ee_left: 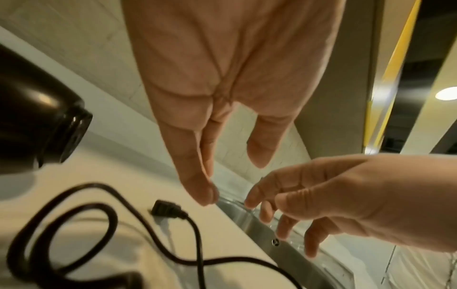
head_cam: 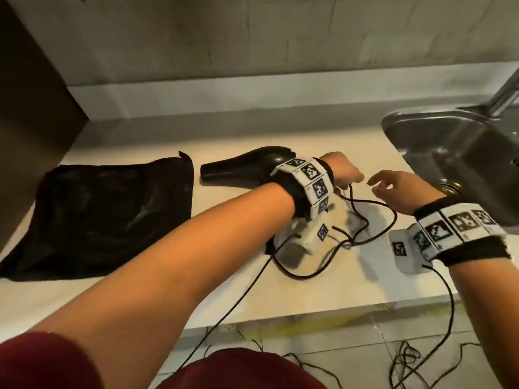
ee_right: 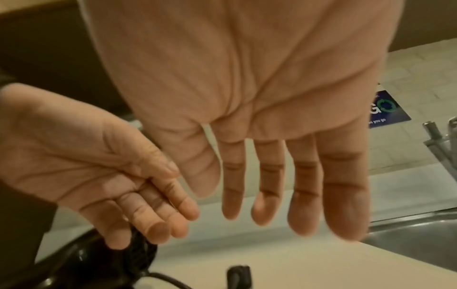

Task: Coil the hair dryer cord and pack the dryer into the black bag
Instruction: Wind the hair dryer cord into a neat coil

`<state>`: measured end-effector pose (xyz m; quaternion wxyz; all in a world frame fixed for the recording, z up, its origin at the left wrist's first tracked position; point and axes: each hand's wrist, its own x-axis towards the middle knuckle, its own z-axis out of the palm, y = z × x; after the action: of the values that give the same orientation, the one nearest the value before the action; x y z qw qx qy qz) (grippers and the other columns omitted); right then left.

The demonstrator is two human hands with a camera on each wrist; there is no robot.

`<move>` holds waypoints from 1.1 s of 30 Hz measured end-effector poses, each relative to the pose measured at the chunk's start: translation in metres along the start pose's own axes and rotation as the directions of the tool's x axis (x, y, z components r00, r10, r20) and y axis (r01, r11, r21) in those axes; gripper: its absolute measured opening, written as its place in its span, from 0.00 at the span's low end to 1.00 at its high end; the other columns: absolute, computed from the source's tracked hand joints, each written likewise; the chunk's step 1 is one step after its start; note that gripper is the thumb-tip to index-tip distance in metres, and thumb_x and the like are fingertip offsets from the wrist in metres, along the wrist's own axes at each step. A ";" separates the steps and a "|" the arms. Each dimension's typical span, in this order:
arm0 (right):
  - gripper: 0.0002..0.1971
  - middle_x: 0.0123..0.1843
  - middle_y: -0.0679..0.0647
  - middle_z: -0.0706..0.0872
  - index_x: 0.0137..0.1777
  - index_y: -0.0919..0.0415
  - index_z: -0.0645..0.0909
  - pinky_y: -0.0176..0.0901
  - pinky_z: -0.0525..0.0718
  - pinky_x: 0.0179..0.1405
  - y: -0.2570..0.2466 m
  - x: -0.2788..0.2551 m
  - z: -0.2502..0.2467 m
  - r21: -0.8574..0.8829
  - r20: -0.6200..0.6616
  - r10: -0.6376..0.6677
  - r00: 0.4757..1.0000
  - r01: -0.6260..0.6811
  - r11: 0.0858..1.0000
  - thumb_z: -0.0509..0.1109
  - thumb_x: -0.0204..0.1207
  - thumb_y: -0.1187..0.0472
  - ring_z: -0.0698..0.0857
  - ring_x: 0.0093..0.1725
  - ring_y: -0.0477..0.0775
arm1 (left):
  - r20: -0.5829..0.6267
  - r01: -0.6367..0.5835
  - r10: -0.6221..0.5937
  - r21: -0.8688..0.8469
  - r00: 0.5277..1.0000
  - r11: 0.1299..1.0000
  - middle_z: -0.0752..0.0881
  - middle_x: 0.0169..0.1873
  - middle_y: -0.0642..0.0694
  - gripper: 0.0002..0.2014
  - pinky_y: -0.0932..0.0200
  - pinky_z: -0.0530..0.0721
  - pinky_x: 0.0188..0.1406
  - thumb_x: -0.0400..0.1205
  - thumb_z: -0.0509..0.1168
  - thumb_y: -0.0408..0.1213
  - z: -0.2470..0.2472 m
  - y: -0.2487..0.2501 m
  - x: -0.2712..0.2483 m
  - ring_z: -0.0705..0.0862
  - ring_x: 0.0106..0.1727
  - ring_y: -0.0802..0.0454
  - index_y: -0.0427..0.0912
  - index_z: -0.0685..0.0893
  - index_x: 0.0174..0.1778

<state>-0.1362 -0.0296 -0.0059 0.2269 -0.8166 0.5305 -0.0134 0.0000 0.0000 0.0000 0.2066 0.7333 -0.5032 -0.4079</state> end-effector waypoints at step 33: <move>0.12 0.53 0.65 0.88 0.51 0.68 0.85 0.43 0.77 0.51 -0.006 0.013 -0.001 0.181 -0.263 -0.013 0.965 0.062 0.982 0.61 0.77 0.68 0.79 0.44 0.55 | -0.023 -0.210 0.228 0.306 0.973 0.928 0.86 0.40 0.46 0.15 0.59 0.78 0.43 0.82 0.60 0.37 -0.010 -0.028 -0.023 0.81 0.40 0.51 0.38 0.74 0.65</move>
<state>-0.1259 -0.0390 -0.0053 0.2306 -0.7926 0.5366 -0.1749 0.0206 0.0311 -0.0054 0.1508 0.7069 -0.6321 -0.2793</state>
